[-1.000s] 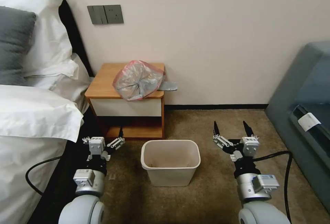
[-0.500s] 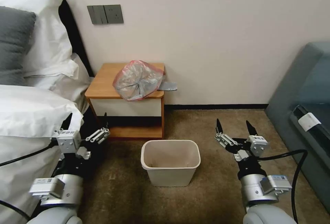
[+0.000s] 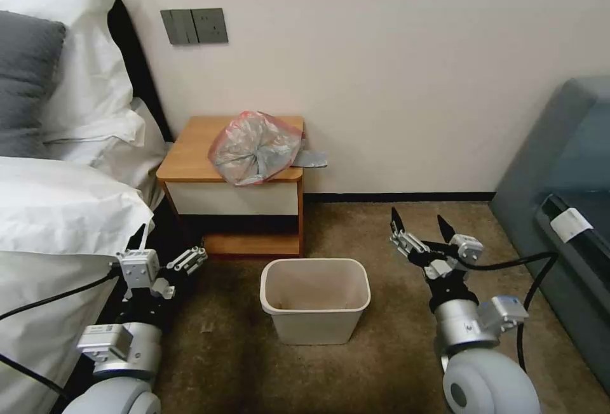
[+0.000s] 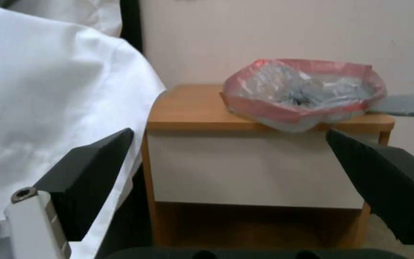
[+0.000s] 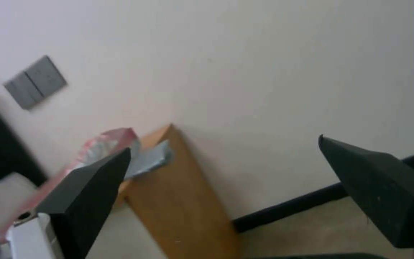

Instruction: Pick up the garbage bag from the table and place it over the trash can.

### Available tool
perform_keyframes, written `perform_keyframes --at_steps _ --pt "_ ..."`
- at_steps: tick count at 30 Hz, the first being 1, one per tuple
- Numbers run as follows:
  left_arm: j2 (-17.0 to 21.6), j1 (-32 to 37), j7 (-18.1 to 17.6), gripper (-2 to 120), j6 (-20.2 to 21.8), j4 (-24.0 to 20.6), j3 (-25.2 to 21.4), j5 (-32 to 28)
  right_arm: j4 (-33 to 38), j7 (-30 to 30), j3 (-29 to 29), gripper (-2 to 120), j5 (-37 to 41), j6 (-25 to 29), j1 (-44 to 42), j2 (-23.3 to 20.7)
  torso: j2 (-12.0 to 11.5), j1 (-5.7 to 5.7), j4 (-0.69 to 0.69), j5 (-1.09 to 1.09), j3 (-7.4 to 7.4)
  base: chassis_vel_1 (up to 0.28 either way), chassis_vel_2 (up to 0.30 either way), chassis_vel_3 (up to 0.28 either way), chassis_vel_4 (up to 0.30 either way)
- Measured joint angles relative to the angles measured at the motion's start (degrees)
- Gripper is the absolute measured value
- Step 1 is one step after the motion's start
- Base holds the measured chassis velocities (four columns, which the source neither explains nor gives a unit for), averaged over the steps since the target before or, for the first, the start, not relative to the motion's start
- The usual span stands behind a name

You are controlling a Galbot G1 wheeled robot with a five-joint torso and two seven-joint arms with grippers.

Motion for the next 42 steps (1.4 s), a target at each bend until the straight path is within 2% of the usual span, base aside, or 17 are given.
perform_keyframes --at_steps 1,2,6,8,9,12,14,16,18,20,21,24,30,33,34,42 --pt "0.1 0.0 0.0 100 -0.1 0.1 0.0 0.0 -0.7 0.1 0.0 100 4.4 -1.1 1.3 -0.7 0.0 0.00 0.00 0.00 0.00 0.000 0.000 0.000 0.000" --pt "0.1 0.0 0.0 100 -0.1 0.1 0.0 0.0 -0.7 0.1 0.0 100 4.4 -1.1 1.3 -0.7 0.0 0.00 0.00 0.00 0.00 0.000 0.000 0.000 0.000" --pt "0.1 0.0 0.1 100 -0.1 0.1 0.0 0.1 -3.7 -1.3 0.2 100 20.7 -4.7 5.2 -2.4 0.0 0.00 0.00 0.01 0.00 0.000 0.000 0.000 0.000" --pt "0.2 0.0 0.1 100 0.0 0.1 0.0 0.1 -4.2 -1.6 0.2 100 22.1 -5.0 5.6 -2.4 0.0 0.00 0.00 0.00 0.00 0.000 0.000 0.000 0.000" --pt "0.3 0.0 0.1 100 0.0 0.1 0.0 0.1 -5.9 -2.8 0.2 100 25.9 -6.2 7.1 -2.4 0.0 0.00 0.00 0.01 0.00 0.000 0.000 0.000 0.000" --pt "0.5 0.0 0.1 100 0.0 0.1 0.1 0.2 -7.7 -3.4 0.2 100 30.5 -8.0 9.1 -2.7 0.0 0.00 0.00 0.01 0.00 0.000 0.000 0.000 0.000" --pt "0.4 0.1 0.1 100 0.0 0.4 0.2 0.5 -9.3 -2.7 0.3 100 35.6 -10.1 11.5 -3.2 0.0 0.00 -0.01 0.00 0.00 0.000 0.000 0.000 0.000" --pt "0.4 0.1 0.1 100 0.0 0.4 0.2 0.5 -9.9 -2.1 0.2 100 37.2 -10.5 12.5 -3.3 0.0 0.00 0.00 0.01 0.00 0.000 0.000 0.000 0.000" --pt "0.4 -0.1 0.2 100 -0.1 0.6 0.2 0.4 -11.5 -0.5 0.0 100 44.9 -12.2 15.6 -3.8 0.0 -0.01 0.00 0.00 0.00 0.000 0.000 0.000 0.000" --pt "0.4 -0.1 0.2 100 -0.1 0.6 0.2 0.4 -12.0 -0.1 0.0 100 46.8 -12.7 16.4 -3.9 0.0 0.00 0.00 0.00 0.00 0.000 0.000 0.000 0.000" --pt "0.3 -0.1 0.3 100 -0.3 0.7 0.2 0.4 -13.3 0.8 0.0 100 50.9 -13.7 18.3 -3.9 0.0 0.00 0.00 0.00 0.00 0.000 0.000 0.000 0.000" --pt "0.2 -0.3 0.4 100 -0.4 0.8 0.2 0.4 -15.2 1.5 -0.1 100 53.9 -14.3 20.5 -4.0 0.0 0.00 0.00 0.00 0.00 0.000 0.000 0.000 0.000" --pt "0.1 -0.3 0.4 100 -0.8 0.9 -0.2 0.4 -24.1 1.9 -1.0 100 58.9 -15.9 27.4 -3.9 0.0 0.00 0.00 0.00 0.00 0.000 0.000 0.000 0.000" --pt "0.1 -0.3 0.4 100 -0.9 0.9 -0.2 0.4 -25.8 2.0 -1.2 100 59.7 -16.2 28.4 -3.9 0.0 0.00 0.00 0.00 0.00 0.000 0.000 0.000 0.000" --pt "0.1 -0.2 0.5 100 -1.1 0.8 -0.3 0.4 -28.8 2.0 -1.6 100 60.6 -16.5 30.1 -3.9 0.0 0.00 0.00 0.00 0.01 0.000 0.000 0.000 0.000" --pt "0.1 0.1 0.8 100 -2.0 0.4 -0.6 0.4 -38.8 -0.5 -3.6 100 62.0 -17.3 36.7 -3.7 0.0 0.00 0.00 0.00 0.01 0.000 0.000 0.000 0.000"
